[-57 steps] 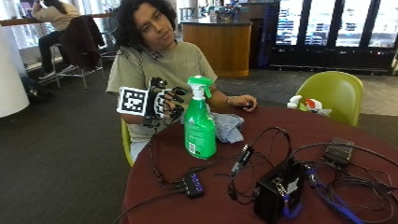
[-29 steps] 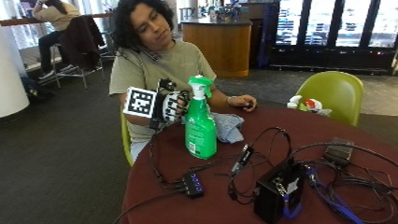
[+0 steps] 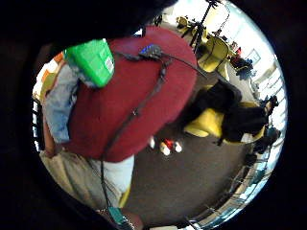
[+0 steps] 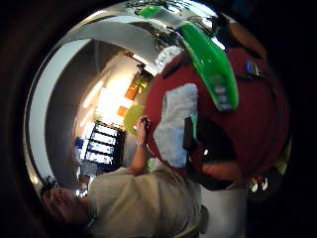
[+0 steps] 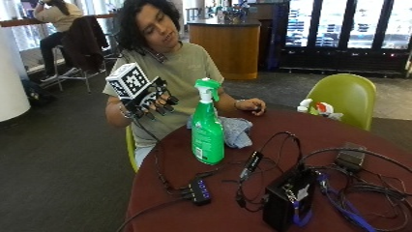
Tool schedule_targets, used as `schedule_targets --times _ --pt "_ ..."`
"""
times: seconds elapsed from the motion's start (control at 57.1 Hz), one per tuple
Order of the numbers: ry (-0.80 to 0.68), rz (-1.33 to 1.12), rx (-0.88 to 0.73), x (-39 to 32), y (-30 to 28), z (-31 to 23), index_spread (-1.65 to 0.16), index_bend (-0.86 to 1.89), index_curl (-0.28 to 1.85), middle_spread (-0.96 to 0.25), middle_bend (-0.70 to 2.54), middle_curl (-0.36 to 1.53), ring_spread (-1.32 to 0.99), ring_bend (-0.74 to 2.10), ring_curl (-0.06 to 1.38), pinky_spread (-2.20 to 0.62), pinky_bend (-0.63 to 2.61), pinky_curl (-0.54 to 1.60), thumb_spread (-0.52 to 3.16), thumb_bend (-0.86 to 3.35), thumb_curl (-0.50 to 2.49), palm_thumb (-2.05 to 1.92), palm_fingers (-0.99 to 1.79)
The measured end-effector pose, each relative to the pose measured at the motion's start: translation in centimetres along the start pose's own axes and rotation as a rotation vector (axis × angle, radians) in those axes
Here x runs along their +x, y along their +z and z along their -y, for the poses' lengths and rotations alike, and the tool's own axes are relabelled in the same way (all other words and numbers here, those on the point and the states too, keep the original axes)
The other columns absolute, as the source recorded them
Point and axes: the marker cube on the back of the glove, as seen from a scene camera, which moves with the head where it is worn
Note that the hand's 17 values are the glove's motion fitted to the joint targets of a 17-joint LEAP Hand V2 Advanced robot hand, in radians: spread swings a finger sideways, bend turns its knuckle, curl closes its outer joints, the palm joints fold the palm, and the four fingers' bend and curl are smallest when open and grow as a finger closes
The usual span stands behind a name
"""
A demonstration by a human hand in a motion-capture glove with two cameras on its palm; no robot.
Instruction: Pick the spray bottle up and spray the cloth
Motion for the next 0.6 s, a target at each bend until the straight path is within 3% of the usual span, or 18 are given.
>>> schedule_targets --times 0.245,0.595 --pt "0.01 -0.063 -0.017 1.0 -1.3 -4.1 -0.4 0.17 0.37 -0.04 0.19 0.38 -0.08 0.27 0.34 0.19 0.32 0.36 1.14 -0.04 0.47 0.59 0.34" --pt "-0.022 -0.005 -0.028 0.7 -0.8 -3.7 -0.41 0.16 0.32 -0.05 0.18 0.34 -0.09 0.22 0.31 0.22 0.28 0.35 1.07 -0.03 0.41 0.59 0.3"
